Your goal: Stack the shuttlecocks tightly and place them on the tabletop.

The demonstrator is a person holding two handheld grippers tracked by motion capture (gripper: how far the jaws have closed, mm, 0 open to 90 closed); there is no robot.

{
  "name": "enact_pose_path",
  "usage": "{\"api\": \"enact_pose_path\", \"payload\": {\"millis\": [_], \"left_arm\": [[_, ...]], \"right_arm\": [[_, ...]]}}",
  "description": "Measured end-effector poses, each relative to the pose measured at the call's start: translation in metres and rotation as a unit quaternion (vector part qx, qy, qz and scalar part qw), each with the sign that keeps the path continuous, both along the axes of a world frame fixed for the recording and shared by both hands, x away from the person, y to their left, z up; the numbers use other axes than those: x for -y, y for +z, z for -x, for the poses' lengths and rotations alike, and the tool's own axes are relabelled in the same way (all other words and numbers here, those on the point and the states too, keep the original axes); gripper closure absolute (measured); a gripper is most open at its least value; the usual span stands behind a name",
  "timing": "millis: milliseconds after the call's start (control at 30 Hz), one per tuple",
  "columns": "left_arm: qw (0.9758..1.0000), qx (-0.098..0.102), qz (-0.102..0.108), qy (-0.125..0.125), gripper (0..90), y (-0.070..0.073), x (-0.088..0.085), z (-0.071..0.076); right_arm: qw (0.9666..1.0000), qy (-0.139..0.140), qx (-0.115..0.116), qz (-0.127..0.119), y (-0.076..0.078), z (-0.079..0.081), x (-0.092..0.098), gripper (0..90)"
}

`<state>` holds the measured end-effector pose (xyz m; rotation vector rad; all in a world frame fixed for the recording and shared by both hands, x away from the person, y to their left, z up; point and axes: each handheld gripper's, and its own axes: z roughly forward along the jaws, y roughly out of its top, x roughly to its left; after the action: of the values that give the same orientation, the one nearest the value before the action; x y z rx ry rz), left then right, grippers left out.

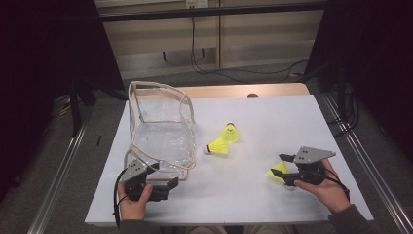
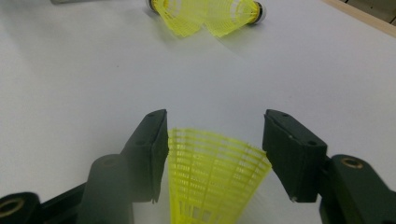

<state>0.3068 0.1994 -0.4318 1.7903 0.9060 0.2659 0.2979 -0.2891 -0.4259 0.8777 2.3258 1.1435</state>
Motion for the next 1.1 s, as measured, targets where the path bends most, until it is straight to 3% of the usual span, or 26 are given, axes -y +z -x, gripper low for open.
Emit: {"api": "enact_pose_path", "payload": {"millis": [267, 533, 633, 867, 1100], "left_arm": [[1.0000, -0.001, -0.002, -0.002, 3.5, 0.000, 0.000, 0.000], [1.0000, -0.001, -0.002, -0.001, 3.5, 0.000, 0.000, 0.000], [1.0000, 0.001, 0.000, 0.001, 3.5, 0.001, 0.000, 0.000], [1.0000, 0.002, 0.002, 0.000, 3.5, 0.001, 0.000, 0.000], [1.0000, 0.003, 0.004, 0.002, 3.5, 0.000, -0.001, 0.000]], "right_arm": [[0.9999, -0.002, -0.003, 0.010, -0.004, 0.002, 0.007, 45.9], [0.9998, -0.009, -0.002, 0.016, -0.003, 0.003, 0.009, 73.6], [0.9999, -0.014, 0.005, 0.002, 0.000, 0.003, 0.009, 82.4], [0.9995, -0.019, 0.005, -0.025, 0.006, -0.012, -0.001, 85.7], [0.9985, -0.038, 0.028, -0.029, 0.013, -0.033, -0.021, 85.4]]}}
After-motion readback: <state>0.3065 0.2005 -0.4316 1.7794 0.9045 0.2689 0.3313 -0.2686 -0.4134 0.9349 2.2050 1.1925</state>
